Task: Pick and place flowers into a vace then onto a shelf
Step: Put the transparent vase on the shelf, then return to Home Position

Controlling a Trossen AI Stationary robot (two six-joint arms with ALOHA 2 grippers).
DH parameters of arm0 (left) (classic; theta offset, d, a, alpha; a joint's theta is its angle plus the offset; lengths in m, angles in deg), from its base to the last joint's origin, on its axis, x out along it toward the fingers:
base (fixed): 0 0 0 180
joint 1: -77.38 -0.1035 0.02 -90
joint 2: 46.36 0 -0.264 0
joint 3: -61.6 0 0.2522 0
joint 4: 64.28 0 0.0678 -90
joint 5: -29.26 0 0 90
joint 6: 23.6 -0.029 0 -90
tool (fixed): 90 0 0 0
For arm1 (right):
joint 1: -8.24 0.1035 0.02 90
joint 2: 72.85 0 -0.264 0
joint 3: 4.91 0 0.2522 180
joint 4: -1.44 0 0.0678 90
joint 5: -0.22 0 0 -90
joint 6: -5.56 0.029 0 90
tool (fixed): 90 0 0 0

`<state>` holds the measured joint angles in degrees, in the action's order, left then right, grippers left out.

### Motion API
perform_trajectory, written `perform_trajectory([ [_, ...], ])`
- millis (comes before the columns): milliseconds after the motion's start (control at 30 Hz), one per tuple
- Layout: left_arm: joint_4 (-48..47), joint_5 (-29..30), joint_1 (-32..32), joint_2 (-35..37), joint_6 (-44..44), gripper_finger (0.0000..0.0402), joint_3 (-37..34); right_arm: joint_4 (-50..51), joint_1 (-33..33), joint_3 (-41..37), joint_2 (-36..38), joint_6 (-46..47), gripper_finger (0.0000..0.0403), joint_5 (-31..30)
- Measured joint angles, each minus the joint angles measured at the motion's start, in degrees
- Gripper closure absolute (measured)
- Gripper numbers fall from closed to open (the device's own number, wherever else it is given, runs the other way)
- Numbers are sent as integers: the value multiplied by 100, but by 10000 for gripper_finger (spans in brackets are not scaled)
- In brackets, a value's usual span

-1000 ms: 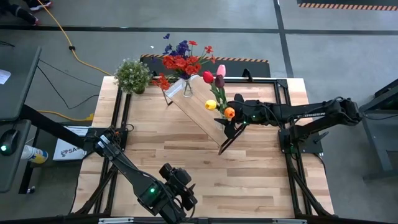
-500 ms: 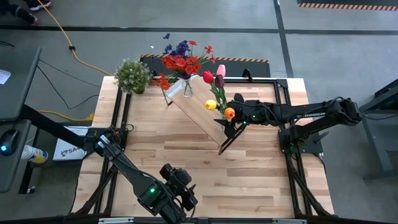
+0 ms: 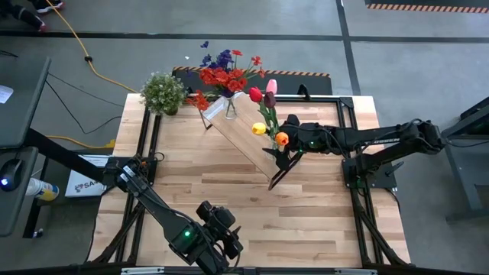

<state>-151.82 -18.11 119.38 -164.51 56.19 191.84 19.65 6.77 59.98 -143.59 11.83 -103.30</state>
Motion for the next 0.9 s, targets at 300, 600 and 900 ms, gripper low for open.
perform_trajectory([
  [300,0,0,2,0,0,102,0,37,0,0,36,-35,45,0],
  [600,0,-2,0,0,-1,101,0,436,0,0,468,-35,38,0],
  [900,-48,-1,1,0,-2,101,0,1070,0,0,961,120,37,4],
])
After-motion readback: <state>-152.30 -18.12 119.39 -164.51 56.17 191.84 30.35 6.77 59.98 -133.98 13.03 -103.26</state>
